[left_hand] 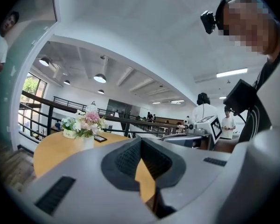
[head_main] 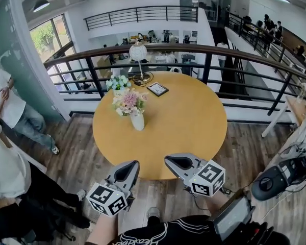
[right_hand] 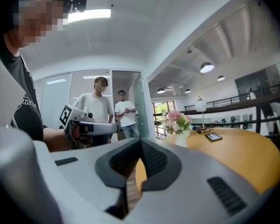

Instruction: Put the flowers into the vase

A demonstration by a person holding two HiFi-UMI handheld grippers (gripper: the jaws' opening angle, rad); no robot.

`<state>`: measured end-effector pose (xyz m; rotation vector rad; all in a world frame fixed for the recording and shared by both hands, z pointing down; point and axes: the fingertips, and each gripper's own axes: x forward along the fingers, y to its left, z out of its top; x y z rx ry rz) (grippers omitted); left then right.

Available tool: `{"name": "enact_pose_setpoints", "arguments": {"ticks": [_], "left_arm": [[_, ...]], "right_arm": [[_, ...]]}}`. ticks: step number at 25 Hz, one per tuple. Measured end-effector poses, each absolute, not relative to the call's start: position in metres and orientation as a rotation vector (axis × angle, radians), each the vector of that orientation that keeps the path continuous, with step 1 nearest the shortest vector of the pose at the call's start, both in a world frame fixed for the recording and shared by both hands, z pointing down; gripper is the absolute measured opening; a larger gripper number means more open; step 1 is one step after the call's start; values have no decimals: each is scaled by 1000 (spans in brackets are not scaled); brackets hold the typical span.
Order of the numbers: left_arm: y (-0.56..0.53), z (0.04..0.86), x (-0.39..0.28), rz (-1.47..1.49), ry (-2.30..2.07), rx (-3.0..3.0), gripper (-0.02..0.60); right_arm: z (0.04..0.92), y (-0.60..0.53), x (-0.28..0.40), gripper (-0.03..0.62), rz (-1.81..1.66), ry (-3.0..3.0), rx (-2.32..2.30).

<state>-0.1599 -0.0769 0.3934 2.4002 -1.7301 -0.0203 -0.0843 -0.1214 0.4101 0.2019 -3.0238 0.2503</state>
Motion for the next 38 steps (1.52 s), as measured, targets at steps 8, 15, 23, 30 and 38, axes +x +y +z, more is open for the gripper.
{"name": "enact_pose_setpoints", "arguments": {"ticks": [8,15,23,30,38], "left_arm": [[-47,401,-117,34,-1769,2378,6],[-35,398,-100,45,-1773,2398,6],[-32,394,-94,47,-1762,2423,6],[-26,395,-90,47,-1750,2423,6],[-25,395,-86,39,-1747,2426,6]], "right_arm": [[418,-95,-45,8,290,-3016,194],[409,-80,-34,8,235,-3041,166],[409,-74,-29,8,247,-3038,180],[409,-65,-30,8,246,-3035,175],[409,-63,-27,8,234,-3029,173]]}}
